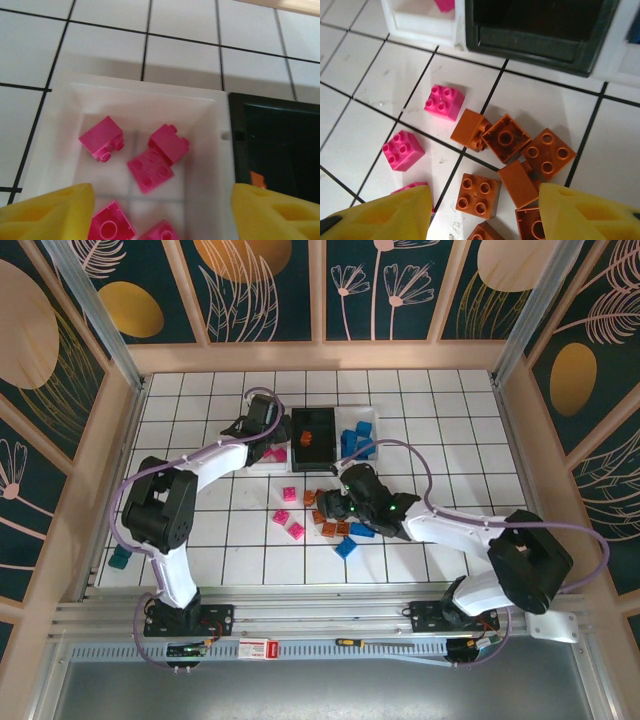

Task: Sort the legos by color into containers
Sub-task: Place the lego in the container, then pick up the lego from the center of the table.

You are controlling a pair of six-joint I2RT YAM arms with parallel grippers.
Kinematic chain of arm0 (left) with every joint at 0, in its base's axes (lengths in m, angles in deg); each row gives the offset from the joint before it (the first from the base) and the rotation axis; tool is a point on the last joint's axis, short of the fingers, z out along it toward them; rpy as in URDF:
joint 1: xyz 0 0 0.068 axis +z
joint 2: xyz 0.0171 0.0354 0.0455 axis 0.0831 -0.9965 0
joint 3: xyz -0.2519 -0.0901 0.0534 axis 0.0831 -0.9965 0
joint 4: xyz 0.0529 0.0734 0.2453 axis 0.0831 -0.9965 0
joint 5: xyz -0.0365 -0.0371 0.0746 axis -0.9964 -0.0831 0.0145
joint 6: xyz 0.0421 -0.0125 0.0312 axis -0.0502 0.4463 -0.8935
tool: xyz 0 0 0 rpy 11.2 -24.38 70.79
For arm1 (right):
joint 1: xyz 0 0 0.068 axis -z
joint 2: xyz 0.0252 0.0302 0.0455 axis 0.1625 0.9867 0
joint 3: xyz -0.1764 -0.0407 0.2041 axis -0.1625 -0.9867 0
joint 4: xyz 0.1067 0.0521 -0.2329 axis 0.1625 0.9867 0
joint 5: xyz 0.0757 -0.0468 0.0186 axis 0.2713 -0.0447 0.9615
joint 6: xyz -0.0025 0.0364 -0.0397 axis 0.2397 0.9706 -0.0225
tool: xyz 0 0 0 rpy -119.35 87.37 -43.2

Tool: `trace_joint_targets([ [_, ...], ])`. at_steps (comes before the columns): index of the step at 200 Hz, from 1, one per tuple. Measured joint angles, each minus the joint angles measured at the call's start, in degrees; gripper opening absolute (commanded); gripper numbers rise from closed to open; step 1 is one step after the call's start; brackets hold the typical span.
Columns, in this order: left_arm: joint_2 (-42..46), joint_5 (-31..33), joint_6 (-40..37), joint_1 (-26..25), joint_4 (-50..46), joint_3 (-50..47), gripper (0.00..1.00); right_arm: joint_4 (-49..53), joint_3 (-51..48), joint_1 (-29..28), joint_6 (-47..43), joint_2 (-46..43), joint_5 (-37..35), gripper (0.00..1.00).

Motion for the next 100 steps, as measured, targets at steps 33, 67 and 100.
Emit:
trace_joint_targets([
  [33, 11.9, -3.2, 1.5, -0.4, 1.7, -8.1, 0.99, 0.4, 4.6, -1.2, -0.8, 6.4, -0.2, 0.58],
  [67, 26.8, -4.3, 3.0, -2.3, 4.9, -19.5, 0.99, 0.5, 10.8, -2.2, -1.0, 13.5, -2.1, 0.57],
  [100, 36.8, -4.3, 5.2, -3.6, 5.0, -30.4, 0.99, 2.2, 16.3, -2.8, -1.4, 20.0, -5.5, 0.52],
])
